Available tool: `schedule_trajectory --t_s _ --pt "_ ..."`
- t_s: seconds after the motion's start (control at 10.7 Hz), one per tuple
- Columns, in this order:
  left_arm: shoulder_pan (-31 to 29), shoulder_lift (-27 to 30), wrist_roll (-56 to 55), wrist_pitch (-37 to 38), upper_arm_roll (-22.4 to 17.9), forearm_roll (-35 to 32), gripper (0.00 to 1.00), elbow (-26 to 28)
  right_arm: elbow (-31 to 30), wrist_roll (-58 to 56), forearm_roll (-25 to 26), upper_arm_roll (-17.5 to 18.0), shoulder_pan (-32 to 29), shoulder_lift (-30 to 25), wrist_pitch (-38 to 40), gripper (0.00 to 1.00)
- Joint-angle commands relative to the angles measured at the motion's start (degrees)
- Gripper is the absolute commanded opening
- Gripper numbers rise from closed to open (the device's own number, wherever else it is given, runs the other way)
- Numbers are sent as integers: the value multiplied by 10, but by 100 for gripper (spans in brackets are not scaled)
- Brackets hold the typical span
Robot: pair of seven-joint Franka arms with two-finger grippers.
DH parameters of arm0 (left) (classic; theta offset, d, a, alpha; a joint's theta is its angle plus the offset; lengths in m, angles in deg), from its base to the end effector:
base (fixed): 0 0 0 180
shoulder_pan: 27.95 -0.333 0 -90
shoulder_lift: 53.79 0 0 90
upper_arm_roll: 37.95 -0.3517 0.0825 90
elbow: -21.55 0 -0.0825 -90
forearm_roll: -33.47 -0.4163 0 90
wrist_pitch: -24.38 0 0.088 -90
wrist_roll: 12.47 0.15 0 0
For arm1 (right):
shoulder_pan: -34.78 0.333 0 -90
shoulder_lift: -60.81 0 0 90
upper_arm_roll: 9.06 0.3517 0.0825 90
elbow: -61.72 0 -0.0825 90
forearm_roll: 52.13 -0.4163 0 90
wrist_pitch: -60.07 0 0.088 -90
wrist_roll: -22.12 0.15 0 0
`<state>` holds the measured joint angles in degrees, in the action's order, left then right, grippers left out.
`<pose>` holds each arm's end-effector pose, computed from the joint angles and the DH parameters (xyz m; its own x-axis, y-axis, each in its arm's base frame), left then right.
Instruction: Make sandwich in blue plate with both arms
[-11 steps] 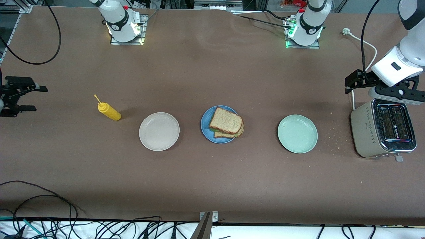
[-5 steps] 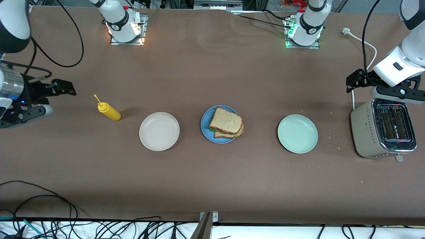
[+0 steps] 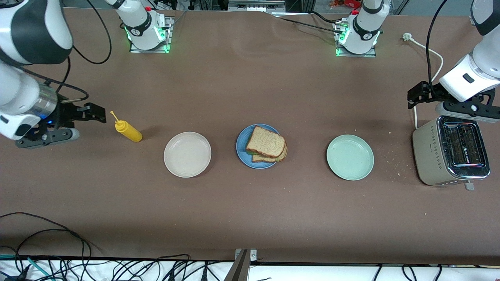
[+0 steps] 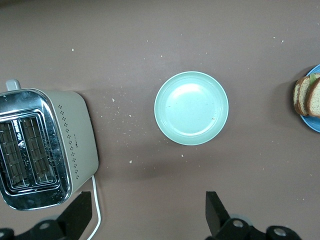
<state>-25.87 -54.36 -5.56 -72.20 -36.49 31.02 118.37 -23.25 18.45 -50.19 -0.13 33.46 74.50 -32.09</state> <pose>0.5946 -0.0308 0.5610 0.9823 -0.1861 -0.0192 -0.1867 -0.9816 -0.0401 0.6534 0.0726 0.5167 0.9745 0.1958 -0.1099 0.1958 -0.9806 -0.0103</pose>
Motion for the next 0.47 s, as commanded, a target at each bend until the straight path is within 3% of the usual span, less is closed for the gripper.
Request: schedule_trajectory --t_s 0.0,0.37 --pt "-2 5 -2 8 0 8 100 -1 -70 44 40 32 -7 -39 -32 100" --pt "-2 5 -2 8 -1 8 100 -1 -77 56 34 32 -7 -46 -41 100"
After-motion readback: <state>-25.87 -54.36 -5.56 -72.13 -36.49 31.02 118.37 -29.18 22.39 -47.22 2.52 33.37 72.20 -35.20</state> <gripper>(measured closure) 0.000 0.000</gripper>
